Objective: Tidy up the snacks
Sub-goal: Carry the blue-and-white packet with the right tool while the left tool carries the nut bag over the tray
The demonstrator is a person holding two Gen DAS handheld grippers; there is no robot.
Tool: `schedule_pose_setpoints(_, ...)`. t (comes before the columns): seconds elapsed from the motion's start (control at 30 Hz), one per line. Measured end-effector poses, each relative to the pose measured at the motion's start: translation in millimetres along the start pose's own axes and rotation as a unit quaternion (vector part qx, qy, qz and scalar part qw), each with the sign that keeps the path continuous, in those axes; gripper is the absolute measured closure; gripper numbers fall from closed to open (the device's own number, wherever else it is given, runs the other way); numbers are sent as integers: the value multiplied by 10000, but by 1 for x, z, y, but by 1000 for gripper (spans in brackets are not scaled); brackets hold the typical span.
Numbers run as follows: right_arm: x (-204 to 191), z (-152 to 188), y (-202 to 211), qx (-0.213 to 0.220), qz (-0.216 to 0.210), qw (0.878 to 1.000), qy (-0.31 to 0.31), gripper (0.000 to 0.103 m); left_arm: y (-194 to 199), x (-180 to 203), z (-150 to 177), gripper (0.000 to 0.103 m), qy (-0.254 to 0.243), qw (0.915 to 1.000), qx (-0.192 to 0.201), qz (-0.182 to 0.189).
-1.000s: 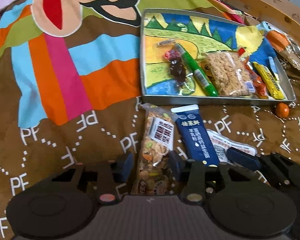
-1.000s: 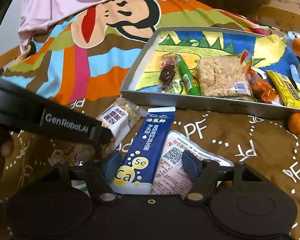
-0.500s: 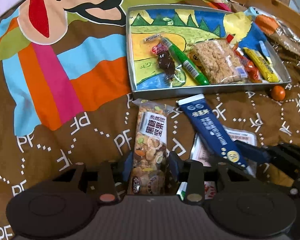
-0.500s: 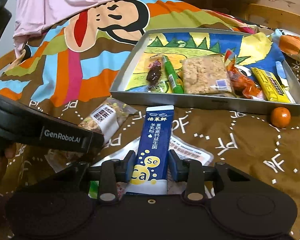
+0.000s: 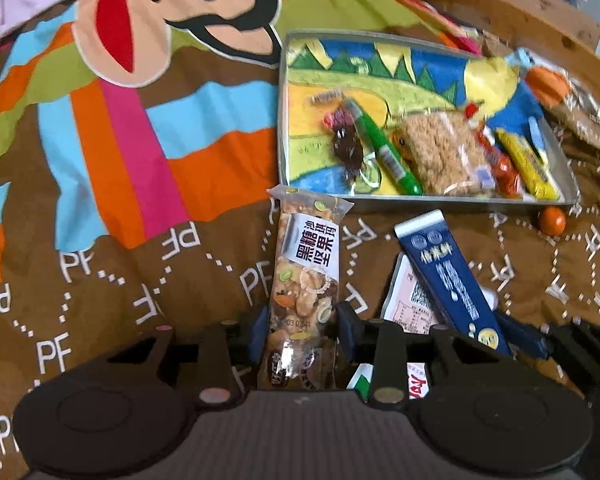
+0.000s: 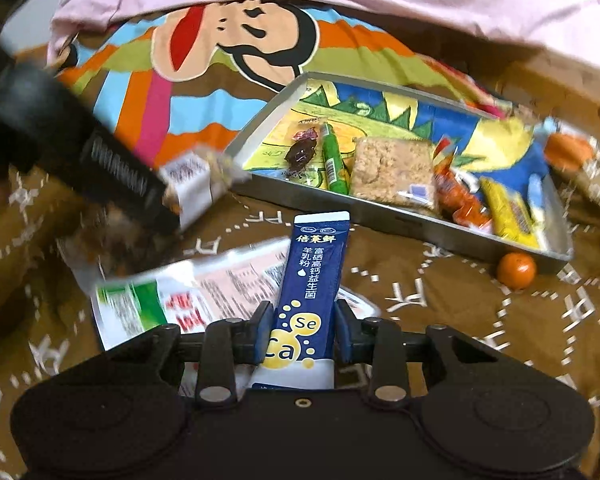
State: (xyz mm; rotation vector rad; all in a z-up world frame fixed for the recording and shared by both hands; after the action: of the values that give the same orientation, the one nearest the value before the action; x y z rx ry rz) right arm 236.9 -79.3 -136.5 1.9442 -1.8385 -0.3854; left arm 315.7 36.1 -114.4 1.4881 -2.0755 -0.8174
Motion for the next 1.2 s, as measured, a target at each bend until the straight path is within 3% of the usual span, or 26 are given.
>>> schedule_pose_setpoints(0.23, -4, 0, 21, 350, 176, 9958, 822, 69, 20, -4, -16, 63, 241, 9986, 452, -117)
schedule_pose_setpoints(0.67, 20, -31, 34, 1122, 589, 9874, 951, 68, 26, 4, -41, 64, 583, 9922, 1073, -251)
schedule_pose_setpoints(0.87, 38, -54, 20, 1337, 773, 9840, 887, 68, 10, 7, -59, 64, 1004, 9857, 1302, -374)
schedule_pose_setpoints(1.2, 71, -110, -32, 1652, 766, 9724, 1456, 68, -38, 12, -108, 64, 1119, 9770, 1783, -338)
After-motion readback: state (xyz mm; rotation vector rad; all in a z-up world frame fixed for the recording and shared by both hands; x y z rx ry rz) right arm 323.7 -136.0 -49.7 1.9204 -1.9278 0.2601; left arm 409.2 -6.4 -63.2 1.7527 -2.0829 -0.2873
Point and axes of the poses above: each gripper's, at about its wrist camera, not at the fingertips, and y roughly against the way its jaws point, x to its right, z to its underside, the point moved 10 cm from there along -y, roughly the way its jaws point, and after that the axes turned 13 degrees about x, right-handed, at the moved point
